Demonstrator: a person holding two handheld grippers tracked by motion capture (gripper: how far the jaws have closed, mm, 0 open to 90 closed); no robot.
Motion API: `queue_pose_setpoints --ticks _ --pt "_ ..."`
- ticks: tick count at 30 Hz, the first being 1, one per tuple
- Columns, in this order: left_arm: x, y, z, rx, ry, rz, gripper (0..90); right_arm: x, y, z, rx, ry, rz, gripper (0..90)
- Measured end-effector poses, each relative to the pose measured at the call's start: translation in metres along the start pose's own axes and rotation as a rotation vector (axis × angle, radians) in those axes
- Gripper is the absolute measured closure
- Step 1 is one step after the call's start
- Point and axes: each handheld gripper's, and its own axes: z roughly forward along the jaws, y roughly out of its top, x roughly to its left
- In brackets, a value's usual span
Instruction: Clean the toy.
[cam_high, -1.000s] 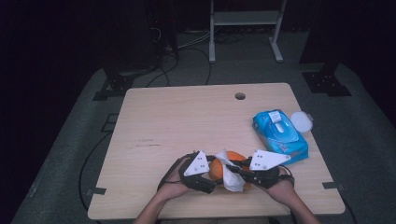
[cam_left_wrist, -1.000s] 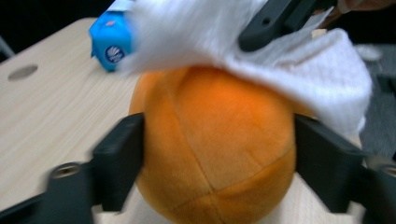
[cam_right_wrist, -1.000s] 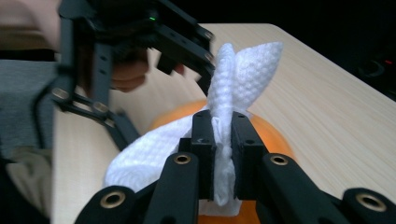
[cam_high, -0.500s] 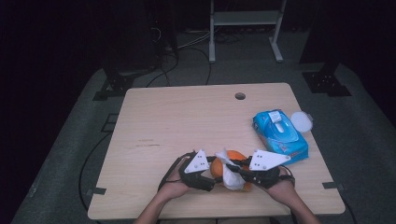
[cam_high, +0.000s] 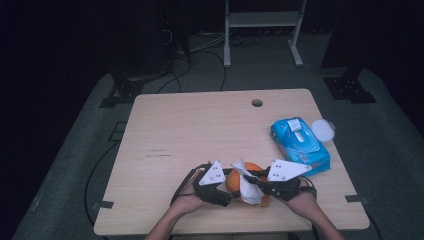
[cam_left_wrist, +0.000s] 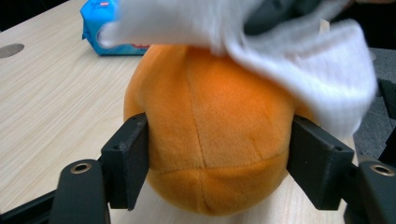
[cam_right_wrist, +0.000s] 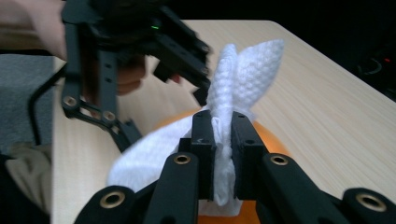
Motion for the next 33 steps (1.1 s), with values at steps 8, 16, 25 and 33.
queue_pose_setpoints --ticks 8,16,25,33 --pt "0.002 0.004 0.001 -0.037 -0.055 -0.099 21.1 -0.003 -0.006 -0.006 0.001 -0.029 0.029 80.8" --pt "0.002 -0.003 -0.002 -0.019 -0.030 -0.045 27.3 -0.002 -0.002 0.002 0.005 0.005 0.011 80.8" --pt "-0.001 0.005 0.001 -0.019 -0.025 -0.054 21.9 0.002 -0.002 0.006 -0.020 0.042 0.050 80.8" --pt "0.012 -0.009 -0.007 -0.004 -0.056 -0.121 20.5 -0.013 -0.018 -0.004 0.011 0.020 0.100 80.8"
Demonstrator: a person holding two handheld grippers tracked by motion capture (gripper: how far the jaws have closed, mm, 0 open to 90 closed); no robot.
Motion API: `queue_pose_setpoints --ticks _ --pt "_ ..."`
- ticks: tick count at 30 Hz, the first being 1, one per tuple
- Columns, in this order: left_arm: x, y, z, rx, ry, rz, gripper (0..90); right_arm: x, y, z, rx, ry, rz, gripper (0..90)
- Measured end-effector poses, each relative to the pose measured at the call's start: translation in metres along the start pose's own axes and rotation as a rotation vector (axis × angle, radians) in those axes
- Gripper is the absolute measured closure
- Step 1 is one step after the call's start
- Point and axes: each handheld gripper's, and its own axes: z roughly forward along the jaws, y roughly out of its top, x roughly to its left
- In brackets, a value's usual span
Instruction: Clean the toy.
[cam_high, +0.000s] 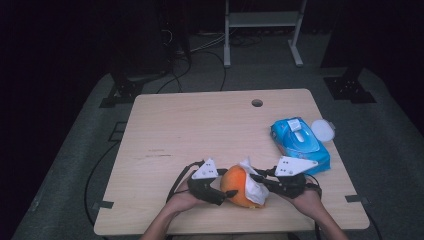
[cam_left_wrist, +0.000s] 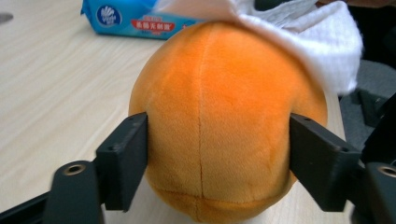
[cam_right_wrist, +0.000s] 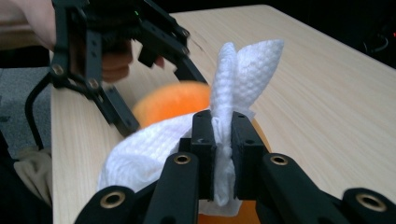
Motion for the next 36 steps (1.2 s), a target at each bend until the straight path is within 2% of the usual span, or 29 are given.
queue_pose_setpoints --ticks 2,3,4,7,10,12,14,16,19,21,22,24,25,28,30,32,34,35,36 --pt "-0.002 0.006 0.001 -0.009 0.002 0.004 12.2 0.001 -0.001 0.001 -0.003 -0.002 0.004 80.8" --pt "-0.004 0.009 0.002 -0.029 0.001 0.008 11.2 0.003 0.000 0.002 -0.004 -0.005 -0.001 80.8" --pt "-0.006 0.011 0.003 -0.039 0.005 0.019 11.2 0.005 0.002 0.004 -0.008 0.002 -0.007 80.8" --pt "-0.009 0.006 0.006 -0.012 0.035 0.065 17.2 0.015 0.007 0.013 0.008 0.002 -0.061 80.8" --pt "-0.003 0.000 0.002 -0.016 0.039 0.040 23.4 0.013 0.006 0.013 0.021 0.006 -0.059 80.7" --pt "-0.001 -0.001 0.000 -0.005 0.045 0.034 24.9 0.011 0.004 0.011 0.039 -0.015 -0.077 80.7" --pt "-0.002 -0.002 0.000 -0.015 0.037 0.029 24.6 0.010 -0.001 0.008 0.060 -0.049 -0.092 80.7" --pt "-0.005 0.000 0.002 -0.026 0.027 0.048 19.6 0.009 -0.007 0.005 0.058 -0.043 -0.082 80.8" --pt "-0.006 0.007 0.008 -0.020 0.019 0.021 7.1 0.010 -0.006 0.005 0.043 -0.036 -0.064 80.8" --pt "-0.006 0.008 0.013 0.004 0.020 -0.001 3.0 0.013 -0.002 0.008 0.016 -0.011 -0.049 80.8" --pt "-0.007 0.008 0.015 0.011 0.026 0.009 2.9 0.016 0.001 0.011 0.013 -0.006 -0.061 80.7" --pt "-0.010 0.005 0.014 0.006 0.041 0.037 8.4 0.022 0.005 0.017 0.017 -0.005 -0.094 80.7" --pt "-0.011 0.004 0.013 -0.002 0.052 0.042 16.0 0.023 0.006 0.018 0.016 -0.008 -0.104 80.7" --pt "-0.016 0.010 0.012 -0.033 0.100 0.062 29.8 0.021 0.010 0.017 -0.011 -0.011 -0.082 80.7" --pt "-0.023 0.016 0.012 -0.067 0.153 0.110 31.4 0.022 0.014 0.015 -0.027 -0.029 -0.093 80.7" --pt "-0.026 0.016 0.014 -0.067 0.218 0.168 31.2 0.020 0.015 0.012 -0.032 -0.046 -0.092 80.7" --pt "-0.020 0.012 0.013 -0.053 0.216 0.159 30.4 0.016 0.011 0.013 -0.016 -0.058 -0.086 80.8" --pt "-0.016 0.009 0.012 -0.051 0.204 0.134 29.9 0.013 0.008 0.014 0.004 -0.070 -0.095 80.7" --pt "-0.010 0.005 0.009 -0.046 0.189 0.105 29.2 0.010 0.003 0.016 0.019 -0.072 -0.085 80.7"
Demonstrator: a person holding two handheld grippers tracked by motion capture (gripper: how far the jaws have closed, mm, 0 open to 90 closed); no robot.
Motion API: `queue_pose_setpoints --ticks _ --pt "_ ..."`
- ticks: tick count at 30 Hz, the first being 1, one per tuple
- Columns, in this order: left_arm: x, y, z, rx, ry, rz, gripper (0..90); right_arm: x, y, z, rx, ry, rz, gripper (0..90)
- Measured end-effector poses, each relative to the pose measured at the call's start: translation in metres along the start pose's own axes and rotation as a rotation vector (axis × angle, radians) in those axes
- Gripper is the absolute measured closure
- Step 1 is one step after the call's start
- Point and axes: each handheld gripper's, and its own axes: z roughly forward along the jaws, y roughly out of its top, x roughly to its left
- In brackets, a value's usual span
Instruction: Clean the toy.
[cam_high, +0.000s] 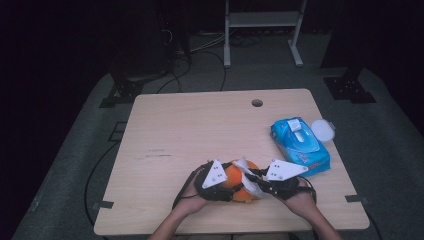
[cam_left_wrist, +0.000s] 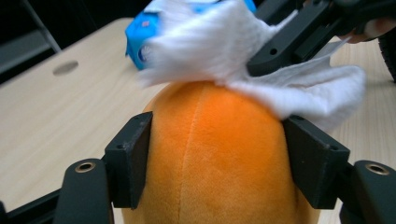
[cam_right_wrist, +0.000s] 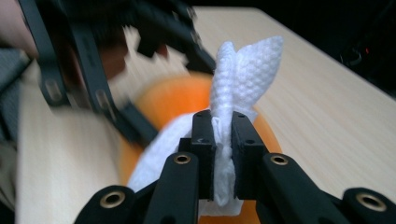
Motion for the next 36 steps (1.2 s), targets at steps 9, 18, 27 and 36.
queue_pose_setpoints --ticks 9,18,27,36 --pt "0.010 0.001 -0.004 -0.003 -0.066 -0.062 14.2 0.000 -0.007 0.004 0.002 0.021 0.034 80.8" --pt "0.024 -0.014 -0.011 0.021 -0.073 -0.077 27.9 -0.002 -0.011 0.006 0.023 0.022 0.030 80.7" --pt "0.014 -0.004 -0.005 0.001 -0.071 -0.037 20.8 0.004 -0.002 0.007 -0.022 0.043 0.043 80.7" --pt "0.026 -0.016 -0.014 0.030 -0.079 -0.079 30.8 -0.005 -0.012 0.007 0.019 0.018 0.063 80.7"
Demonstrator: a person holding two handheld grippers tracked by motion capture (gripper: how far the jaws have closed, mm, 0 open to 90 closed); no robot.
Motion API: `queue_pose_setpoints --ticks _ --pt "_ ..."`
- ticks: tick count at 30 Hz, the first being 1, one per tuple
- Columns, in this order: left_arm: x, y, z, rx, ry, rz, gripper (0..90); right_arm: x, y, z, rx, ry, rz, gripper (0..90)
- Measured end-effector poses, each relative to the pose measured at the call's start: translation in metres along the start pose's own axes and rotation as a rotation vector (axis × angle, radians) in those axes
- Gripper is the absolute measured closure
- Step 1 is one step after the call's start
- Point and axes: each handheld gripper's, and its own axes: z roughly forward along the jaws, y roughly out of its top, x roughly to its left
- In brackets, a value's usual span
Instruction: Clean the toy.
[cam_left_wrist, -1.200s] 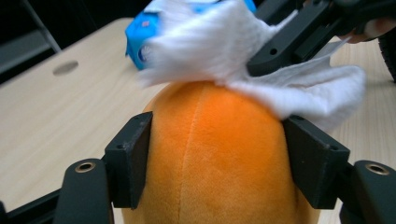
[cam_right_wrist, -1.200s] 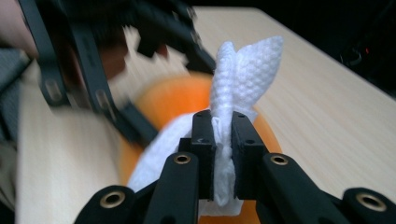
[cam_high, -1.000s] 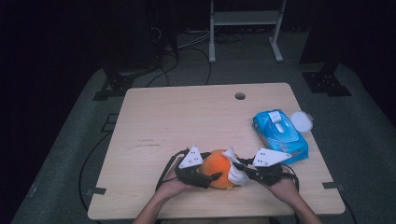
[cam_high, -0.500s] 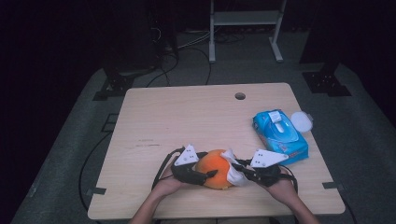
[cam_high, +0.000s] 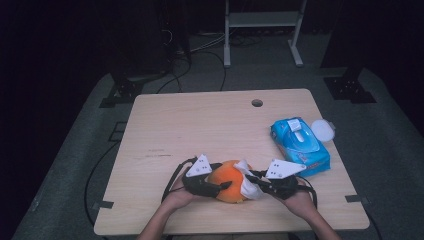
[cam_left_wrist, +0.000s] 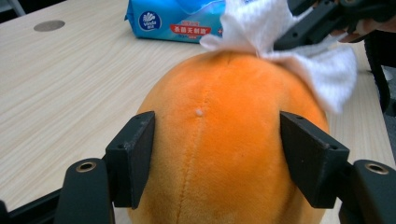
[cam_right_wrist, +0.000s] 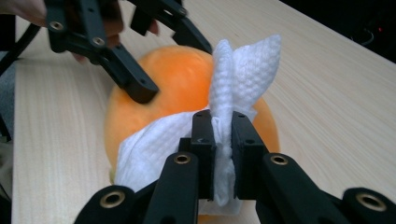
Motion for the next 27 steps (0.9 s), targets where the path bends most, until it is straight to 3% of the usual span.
queue_pose_setpoints --ticks 2,6,13,16,18,21,27 --pt "0.001 -0.002 -0.001 0.003 -0.006 -0.003 31.1 -0.001 0.000 -0.001 -0.015 0.007 0.029 80.7" --pt "0.003 -0.004 -0.002 0.002 -0.002 -0.008 31.1 0.008 0.006 0.003 -0.020 0.006 -0.006 80.8" --pt "0.009 -0.005 -0.002 -0.001 0.003 -0.032 31.0 -0.005 -0.009 0.001 0.024 -0.005 0.032 80.7" --pt "0.010 -0.006 0.000 -0.004 0.006 -0.048 30.9 -0.004 -0.006 -0.001 0.000 0.003 0.047 80.7" --pt "0.010 -0.006 0.001 -0.007 0.004 -0.053 30.8 0.001 0.001 0.000 -0.031 0.026 0.036 80.6" --pt "0.012 -0.007 -0.001 -0.003 0.000 -0.057 30.6 0.006 0.003 0.005 -0.017 0.027 -0.001 80.6" --pt "0.018 -0.011 -0.002 -0.015 -0.008 -0.091 30.4 -0.004 -0.014 0.004 0.016 0.021 0.054 80.7"
